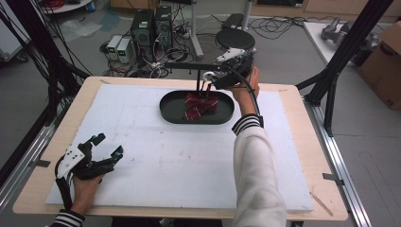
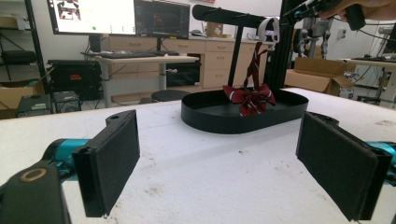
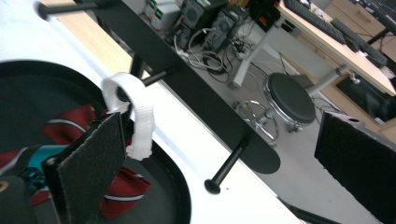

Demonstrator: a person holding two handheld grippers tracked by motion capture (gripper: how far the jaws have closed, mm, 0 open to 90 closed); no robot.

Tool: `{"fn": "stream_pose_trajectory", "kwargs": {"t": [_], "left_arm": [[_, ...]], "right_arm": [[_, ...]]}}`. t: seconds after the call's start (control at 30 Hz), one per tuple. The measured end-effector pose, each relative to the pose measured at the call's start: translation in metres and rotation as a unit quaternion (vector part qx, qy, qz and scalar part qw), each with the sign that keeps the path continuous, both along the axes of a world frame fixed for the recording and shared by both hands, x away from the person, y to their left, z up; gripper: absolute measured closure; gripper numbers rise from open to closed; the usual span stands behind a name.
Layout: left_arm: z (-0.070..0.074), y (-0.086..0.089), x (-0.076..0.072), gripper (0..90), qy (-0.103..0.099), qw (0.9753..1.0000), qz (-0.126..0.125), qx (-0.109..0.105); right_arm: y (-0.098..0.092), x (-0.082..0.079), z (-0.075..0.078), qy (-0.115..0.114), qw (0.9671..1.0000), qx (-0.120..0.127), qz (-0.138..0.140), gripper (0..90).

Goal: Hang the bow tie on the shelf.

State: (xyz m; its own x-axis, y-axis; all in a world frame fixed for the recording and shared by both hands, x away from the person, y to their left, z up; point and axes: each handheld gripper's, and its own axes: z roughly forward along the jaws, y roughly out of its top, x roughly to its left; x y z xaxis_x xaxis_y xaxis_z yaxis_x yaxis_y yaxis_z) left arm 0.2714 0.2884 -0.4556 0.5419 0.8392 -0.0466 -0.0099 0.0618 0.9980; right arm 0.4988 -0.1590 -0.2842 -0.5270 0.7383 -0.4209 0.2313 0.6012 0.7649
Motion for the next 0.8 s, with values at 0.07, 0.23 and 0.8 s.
{"fn": "stream_pose_trajectory", "kwargs": {"t": [0.07, 0.23, 0.8], "left_arm": [[0.0, 0.0, 0.0, 13.9, 0.0, 1.0, 0.002, -0.001], [0.0, 0.0, 0.0, 13.9, -0.003, 1.0, 0.002, 0.001], [0.0, 0.0, -0.001, 13.8, -0.005, 1.0, 0.0, 0.004]], "right_arm": [[-0.003, -0.005, 0.001, -0.001, 0.9999, 0.01, 0.007, 1.0], [-0.018, -0.026, 0.002, -0.008, 0.9984, 0.052, 0.02, 1.0], [-0.052, -0.122, -0.027, -0.015, 0.9738, 0.214, 0.076, 1.0]]}}
